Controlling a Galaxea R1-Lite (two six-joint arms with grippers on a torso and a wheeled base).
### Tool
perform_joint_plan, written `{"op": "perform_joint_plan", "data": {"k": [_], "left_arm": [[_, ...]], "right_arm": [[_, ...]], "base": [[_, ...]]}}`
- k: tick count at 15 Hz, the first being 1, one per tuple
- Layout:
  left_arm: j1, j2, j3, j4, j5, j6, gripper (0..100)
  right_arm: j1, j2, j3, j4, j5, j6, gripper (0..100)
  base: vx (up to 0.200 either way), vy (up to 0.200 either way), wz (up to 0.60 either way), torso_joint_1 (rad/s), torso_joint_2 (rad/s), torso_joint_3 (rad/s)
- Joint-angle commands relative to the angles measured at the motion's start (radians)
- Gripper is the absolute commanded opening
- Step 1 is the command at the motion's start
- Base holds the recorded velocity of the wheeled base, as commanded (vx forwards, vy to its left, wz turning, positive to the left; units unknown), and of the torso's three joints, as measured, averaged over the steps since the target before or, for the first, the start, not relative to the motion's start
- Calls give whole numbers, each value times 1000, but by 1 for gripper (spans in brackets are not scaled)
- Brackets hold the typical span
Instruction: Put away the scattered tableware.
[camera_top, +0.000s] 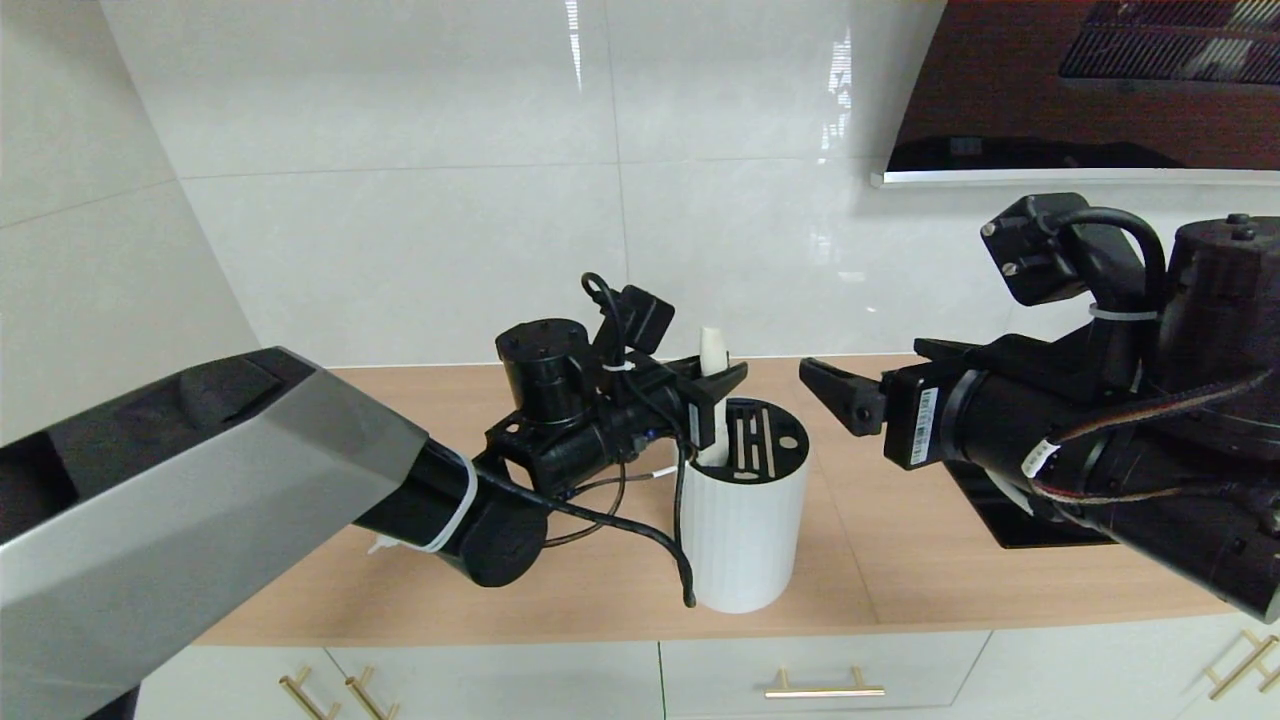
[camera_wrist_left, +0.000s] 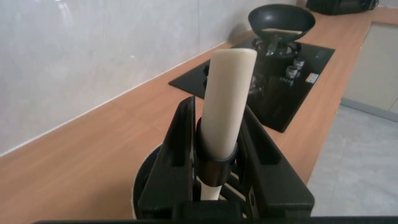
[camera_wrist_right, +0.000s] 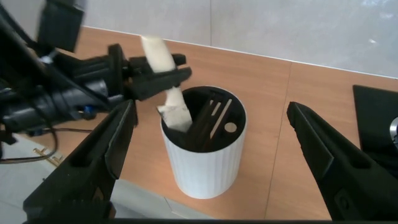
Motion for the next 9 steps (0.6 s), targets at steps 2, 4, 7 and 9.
{"op": "perform_joint_plan", "data": {"k": [2,4,7,9], "left_arm": [[0,20,-4,0,2,0,0],[0,23,-4,0,11,0,0],[-3,29,-6,-1,12,-2,100],[-3,26,-12,-9,20,-6,100]], "right_arm": [[0,1,0,-1,0,0,100],[0,3,0,-1,0,0,100],[0,3,0,-1,0,0,100],[0,3,0,-1,0,0,100]], "base": [[0,0,0,0,0,0],[0,0,0,0,0,0],[0,0,0,0,0,0],[0,0,0,0,0,0]]}}
